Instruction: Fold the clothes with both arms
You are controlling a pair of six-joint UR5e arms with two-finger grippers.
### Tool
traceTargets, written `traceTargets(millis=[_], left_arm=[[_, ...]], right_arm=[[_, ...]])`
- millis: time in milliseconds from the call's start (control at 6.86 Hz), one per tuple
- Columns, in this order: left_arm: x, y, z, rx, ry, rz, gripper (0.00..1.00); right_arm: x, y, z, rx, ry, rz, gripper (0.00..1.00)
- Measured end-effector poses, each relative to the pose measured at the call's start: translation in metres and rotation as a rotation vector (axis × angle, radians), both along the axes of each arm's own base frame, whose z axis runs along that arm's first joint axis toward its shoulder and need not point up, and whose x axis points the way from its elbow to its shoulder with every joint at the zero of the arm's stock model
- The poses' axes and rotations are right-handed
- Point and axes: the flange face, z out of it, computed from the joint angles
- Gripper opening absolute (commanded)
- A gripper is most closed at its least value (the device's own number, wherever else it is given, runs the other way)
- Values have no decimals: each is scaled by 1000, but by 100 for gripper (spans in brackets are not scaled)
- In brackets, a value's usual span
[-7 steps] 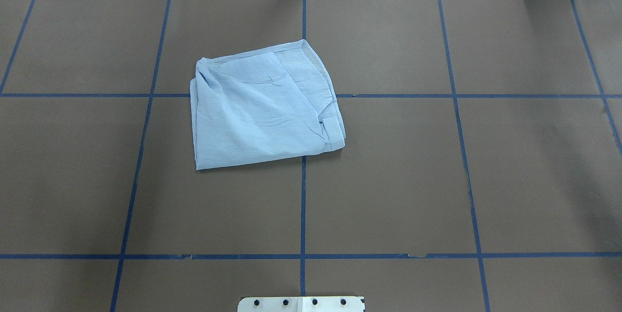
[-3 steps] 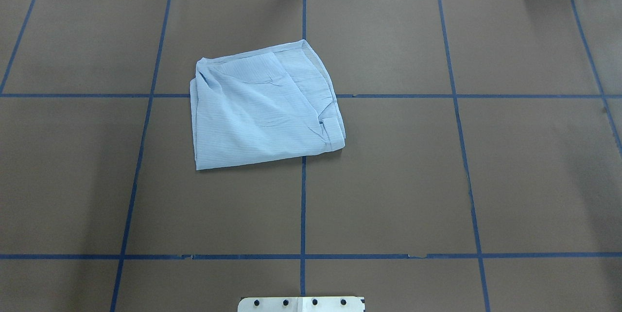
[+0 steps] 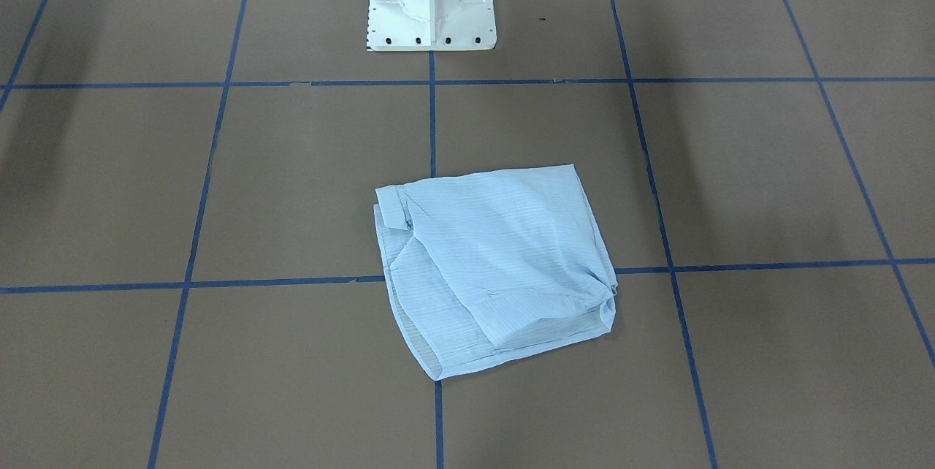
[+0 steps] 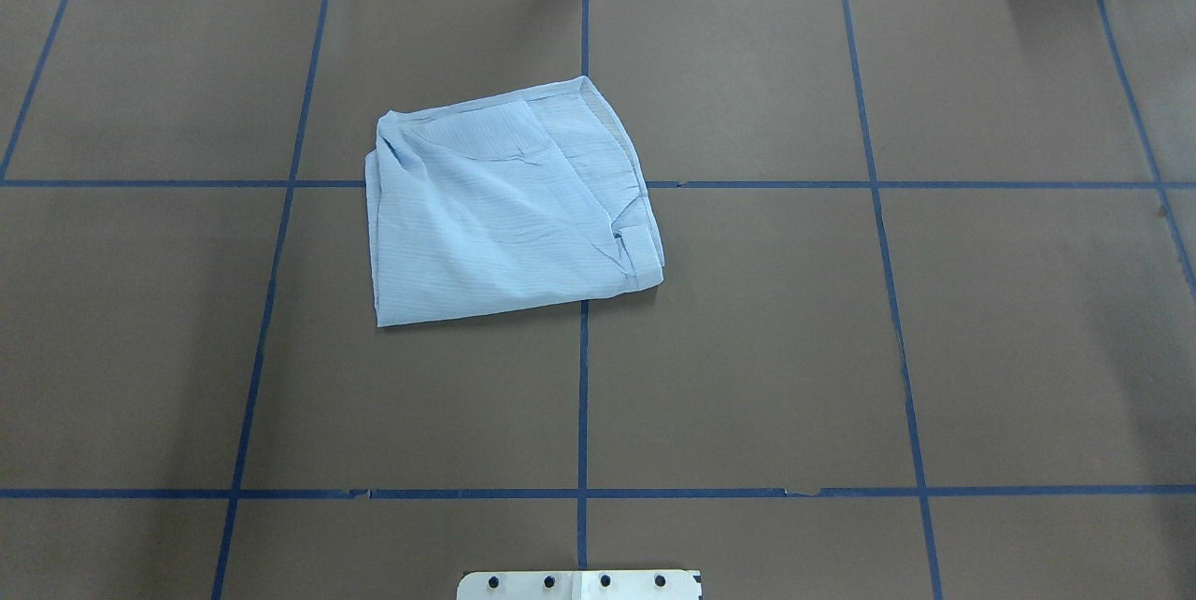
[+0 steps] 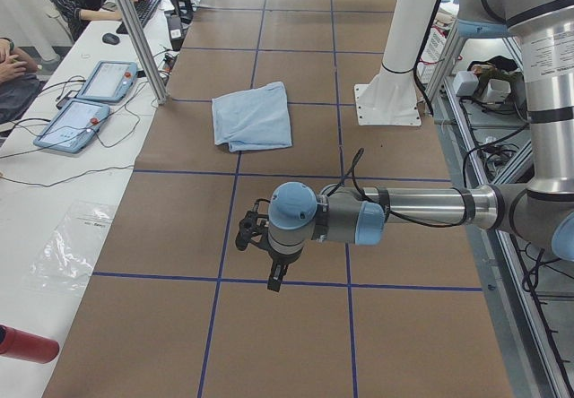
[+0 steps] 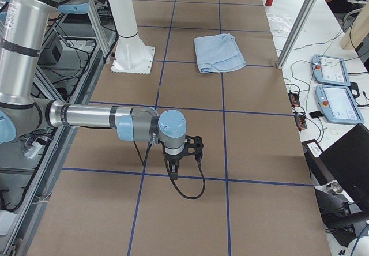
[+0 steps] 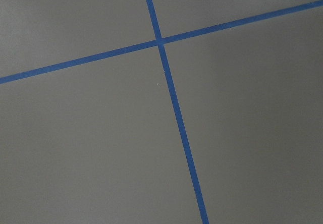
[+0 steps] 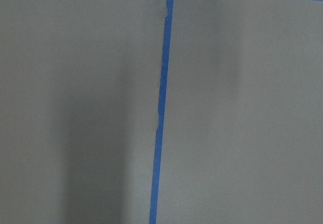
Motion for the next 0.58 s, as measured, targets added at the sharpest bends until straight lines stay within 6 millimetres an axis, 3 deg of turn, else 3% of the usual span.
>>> traceTargets(millis=[292,583], left_arm=[[2,-16,-6,-20,-2,4,100],[2,-19,-8,-24,0,8,100]], right_arm=[[0,-2,0,16,-5,-2,100],[0,-3,1,27,-5,-3,100]])
